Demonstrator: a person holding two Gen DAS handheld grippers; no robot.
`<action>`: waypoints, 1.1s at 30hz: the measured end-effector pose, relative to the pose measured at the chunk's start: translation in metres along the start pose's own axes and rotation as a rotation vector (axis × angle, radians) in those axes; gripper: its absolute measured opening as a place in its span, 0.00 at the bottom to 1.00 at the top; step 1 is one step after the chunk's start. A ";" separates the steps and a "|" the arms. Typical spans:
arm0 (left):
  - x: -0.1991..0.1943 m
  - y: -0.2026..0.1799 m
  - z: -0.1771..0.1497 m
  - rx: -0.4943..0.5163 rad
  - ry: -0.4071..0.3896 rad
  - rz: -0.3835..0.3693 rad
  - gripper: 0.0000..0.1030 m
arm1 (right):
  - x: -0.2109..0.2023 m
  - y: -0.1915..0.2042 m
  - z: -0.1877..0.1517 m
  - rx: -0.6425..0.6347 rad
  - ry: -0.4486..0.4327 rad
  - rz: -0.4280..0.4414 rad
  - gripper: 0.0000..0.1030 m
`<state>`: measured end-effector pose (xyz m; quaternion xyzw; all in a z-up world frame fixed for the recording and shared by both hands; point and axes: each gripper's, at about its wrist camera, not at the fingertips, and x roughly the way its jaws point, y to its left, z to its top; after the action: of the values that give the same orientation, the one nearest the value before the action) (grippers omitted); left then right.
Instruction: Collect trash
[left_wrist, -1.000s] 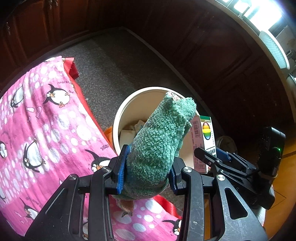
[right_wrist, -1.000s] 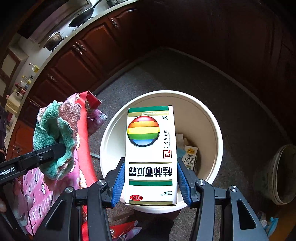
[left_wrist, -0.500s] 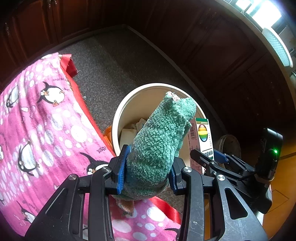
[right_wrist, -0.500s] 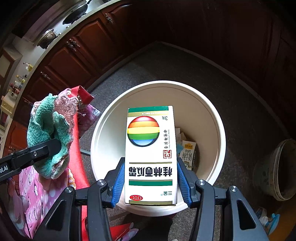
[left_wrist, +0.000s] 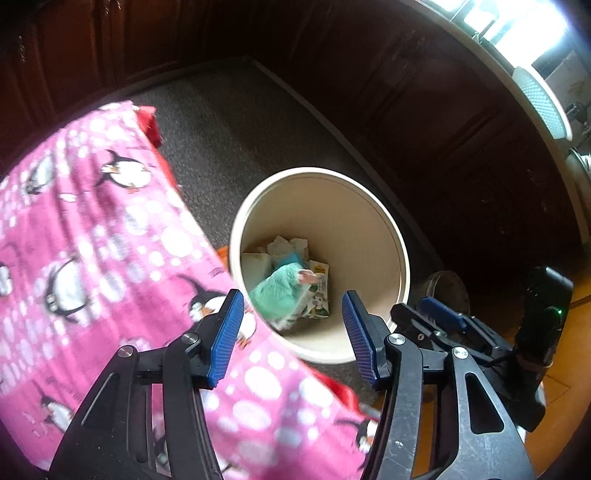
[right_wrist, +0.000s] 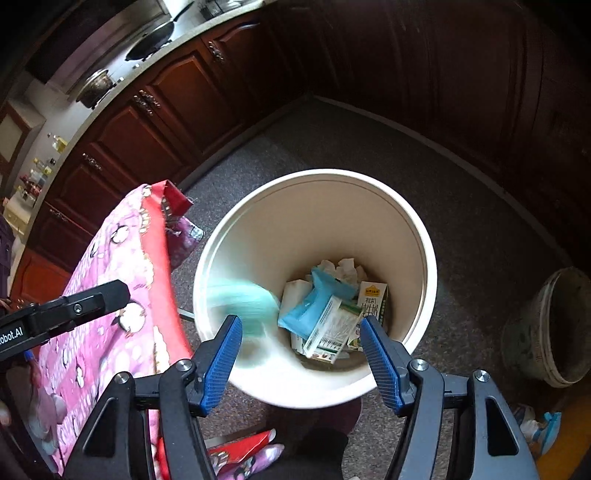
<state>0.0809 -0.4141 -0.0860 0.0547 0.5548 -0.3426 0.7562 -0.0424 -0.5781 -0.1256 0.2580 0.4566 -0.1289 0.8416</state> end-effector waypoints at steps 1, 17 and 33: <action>-0.007 0.001 -0.004 0.006 -0.015 0.008 0.52 | -0.006 0.004 -0.002 -0.005 -0.017 -0.003 0.62; -0.154 0.019 -0.075 0.128 -0.388 0.166 0.52 | -0.134 0.107 -0.037 -0.127 -0.357 -0.084 0.77; -0.211 0.030 -0.101 0.122 -0.542 0.238 0.52 | -0.171 0.157 -0.058 -0.171 -0.472 -0.077 0.81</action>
<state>-0.0146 -0.2478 0.0521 0.0713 0.3008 -0.2863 0.9069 -0.1060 -0.4182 0.0405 0.1312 0.2662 -0.1784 0.9381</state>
